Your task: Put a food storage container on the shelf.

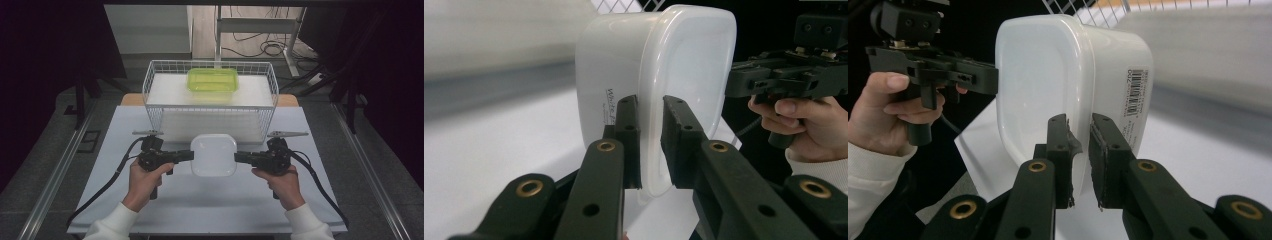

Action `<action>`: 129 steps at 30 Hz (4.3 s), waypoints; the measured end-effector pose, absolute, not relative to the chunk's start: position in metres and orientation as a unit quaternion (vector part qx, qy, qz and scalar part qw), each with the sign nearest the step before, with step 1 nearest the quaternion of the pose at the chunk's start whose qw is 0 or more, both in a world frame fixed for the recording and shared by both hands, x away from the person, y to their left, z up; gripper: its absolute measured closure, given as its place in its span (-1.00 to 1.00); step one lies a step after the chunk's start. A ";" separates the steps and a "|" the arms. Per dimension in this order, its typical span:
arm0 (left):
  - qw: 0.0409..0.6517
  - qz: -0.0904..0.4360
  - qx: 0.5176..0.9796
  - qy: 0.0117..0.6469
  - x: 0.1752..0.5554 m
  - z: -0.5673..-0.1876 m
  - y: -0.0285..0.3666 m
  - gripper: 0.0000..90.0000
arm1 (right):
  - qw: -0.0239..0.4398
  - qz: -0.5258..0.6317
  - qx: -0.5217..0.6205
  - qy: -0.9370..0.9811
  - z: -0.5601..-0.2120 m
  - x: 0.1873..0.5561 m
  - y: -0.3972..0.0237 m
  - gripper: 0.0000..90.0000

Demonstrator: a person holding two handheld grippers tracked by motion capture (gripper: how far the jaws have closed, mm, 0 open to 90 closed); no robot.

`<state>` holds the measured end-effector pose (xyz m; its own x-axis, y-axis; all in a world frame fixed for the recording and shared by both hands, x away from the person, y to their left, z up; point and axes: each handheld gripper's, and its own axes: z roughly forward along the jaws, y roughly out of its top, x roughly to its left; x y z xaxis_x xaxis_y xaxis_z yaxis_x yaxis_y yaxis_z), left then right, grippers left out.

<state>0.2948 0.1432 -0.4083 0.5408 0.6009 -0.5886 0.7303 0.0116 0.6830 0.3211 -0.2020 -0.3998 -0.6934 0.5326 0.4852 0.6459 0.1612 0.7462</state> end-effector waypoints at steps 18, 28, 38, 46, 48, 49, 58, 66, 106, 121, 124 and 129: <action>0.555 -0.026 0.699 0.450 0.310 -0.347 0.153 0.74 | 0.019 -0.548 -0.349 -0.760 -0.337 0.334 -0.194 0.75; 0.563 0.000 0.701 0.438 0.324 -0.309 0.160 0.74 | 0.000 -0.563 -0.331 -0.757 -0.302 0.349 -0.187 0.75; 0.565 0.022 0.705 0.429 0.340 -0.276 0.165 0.74 | -0.006 -0.576 -0.324 -0.750 -0.277 0.368 -0.182 0.75; 0.574 0.010 0.695 0.433 0.366 -0.269 0.169 0.75 | -0.003 -0.581 -0.330 -0.744 -0.266 0.391 -0.179 0.74; 0.575 0.007 0.693 0.435 0.371 -0.267 0.169 0.75 | -0.003 -0.581 -0.333 -0.743 -0.264 0.396 -0.178 0.74; 0.575 0.010 0.694 0.433 0.374 -0.266 0.169 0.75 | -0.003 -0.580 -0.332 -0.744 -0.262 0.399 -0.178 0.74; 0.578 0.005 0.691 0.435 0.396 -0.252 0.173 0.75 | -0.009 -0.576 -0.334 -0.746 -0.245 0.418 -0.174 0.74; 0.572 -0.006 0.692 0.439 0.422 -0.247 0.173 0.75 | 0.001 -0.576 -0.344 -0.742 -0.239 0.442 -0.175 0.74; 0.562 -0.139 0.610 0.541 0.510 -0.280 0.178 0.70 | 0.114 -0.546 -0.496 -0.665 -0.264 0.528 -0.176 0.64; 0.568 -0.101 0.622 0.529 0.506 -0.280 0.177 0.35 | 0.090 -0.562 -0.498 -0.654 -0.262 0.523 -0.175 0.46; 0.572 -0.075 0.630 0.519 0.500 -0.274 0.182 0.21 | 0.071 -0.568 -0.487 -0.660 -0.257 0.517 -0.177 0.34; 0.579 -0.043 0.642 0.500 0.478 -0.265 0.186 -0.01 | 0.032 -0.577 -0.456 -0.677 -0.250 0.499 -0.181 0.14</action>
